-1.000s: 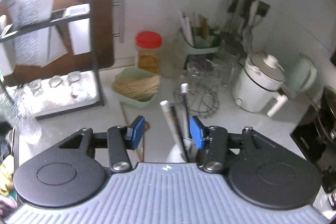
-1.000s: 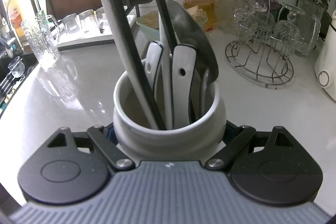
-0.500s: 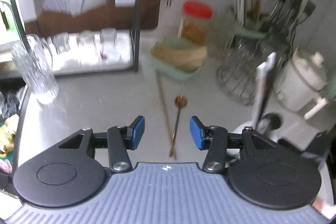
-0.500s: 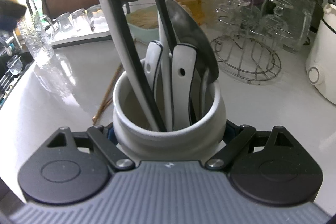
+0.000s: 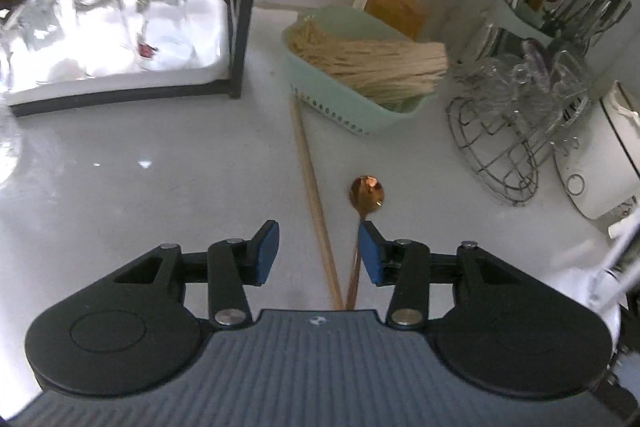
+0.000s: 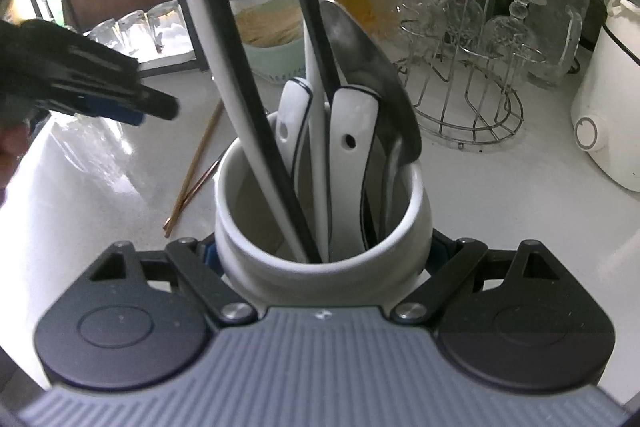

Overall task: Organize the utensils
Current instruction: 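Move the open left gripper to the wooden chopstick on the counter, then close the left gripper on the wooden chopstick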

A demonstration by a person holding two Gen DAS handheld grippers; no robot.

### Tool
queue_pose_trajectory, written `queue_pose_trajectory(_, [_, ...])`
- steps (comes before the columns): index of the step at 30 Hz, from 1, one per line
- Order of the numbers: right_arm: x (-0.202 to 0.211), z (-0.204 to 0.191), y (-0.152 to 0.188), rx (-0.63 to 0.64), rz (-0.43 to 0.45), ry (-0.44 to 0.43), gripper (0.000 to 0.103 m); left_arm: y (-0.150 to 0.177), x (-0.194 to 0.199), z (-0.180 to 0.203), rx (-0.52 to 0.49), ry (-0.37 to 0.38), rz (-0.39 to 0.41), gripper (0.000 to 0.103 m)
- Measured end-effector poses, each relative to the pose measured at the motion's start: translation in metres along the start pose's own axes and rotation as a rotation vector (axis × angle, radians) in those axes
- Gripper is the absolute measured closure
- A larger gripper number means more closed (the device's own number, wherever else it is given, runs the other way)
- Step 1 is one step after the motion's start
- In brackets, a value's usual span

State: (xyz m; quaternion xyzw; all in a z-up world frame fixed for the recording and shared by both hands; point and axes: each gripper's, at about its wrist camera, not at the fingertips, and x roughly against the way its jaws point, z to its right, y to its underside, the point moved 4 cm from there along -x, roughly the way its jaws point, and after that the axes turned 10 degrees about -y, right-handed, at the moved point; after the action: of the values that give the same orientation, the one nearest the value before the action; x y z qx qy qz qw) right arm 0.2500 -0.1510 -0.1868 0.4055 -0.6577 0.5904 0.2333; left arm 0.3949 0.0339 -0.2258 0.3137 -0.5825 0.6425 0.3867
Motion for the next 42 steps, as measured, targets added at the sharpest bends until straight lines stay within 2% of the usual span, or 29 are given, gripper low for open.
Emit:
queue_pose_trajectory(8, [-0.003, -0.002, -0.003, -0.046, -0.011, 0.043, 0.011, -0.026, -0.047, 0.002, 0.01, -0.025, 0.022, 0.064])
queue_pose_trajectory(12, [-0.003, -0.002, -0.002, -0.057, -0.006, 0.055, 0.011, -0.042, -0.061, 0.004, -0.011, -0.053, 0.054, 0.072])
queue_pose_trajectory(20, [-0.003, -0.009, 0.002, -0.069, 0.007, 0.093, 0.012, -0.067, -0.082, 0.016, -0.045, -0.102, 0.096, 0.073])
queue_pose_trajectory(22, [-0.002, -0.011, 0.003, -0.077, 0.011, 0.101, 0.012, -0.073, -0.089, 0.018, -0.052, -0.141, 0.077, 0.073])
queue_pose_trajectory(28, [0.002, -0.016, 0.005, -0.092, 0.009, 0.112, 0.012, -0.089, -0.099, 0.024, -0.086, -0.181, 0.048, 0.073])
queue_pose_trajectory(32, [0.002, -0.017, 0.005, -0.103, 0.014, 0.12, 0.012, -0.093, -0.102, 0.028, -0.107, -0.189, 0.016, 0.073])
queue_pose_trajectory(35, [0.001, -0.018, 0.005, -0.101, 0.014, 0.126, 0.011, -0.093, -0.1, 0.033, -0.166, -0.216, 0.0, 0.072])
queue_pose_trajectory(42, [0.002, -0.018, 0.005, -0.115, 0.014, 0.133, 0.011, -0.098, -0.102, 0.036, -0.172, -0.233, -0.041, 0.074])
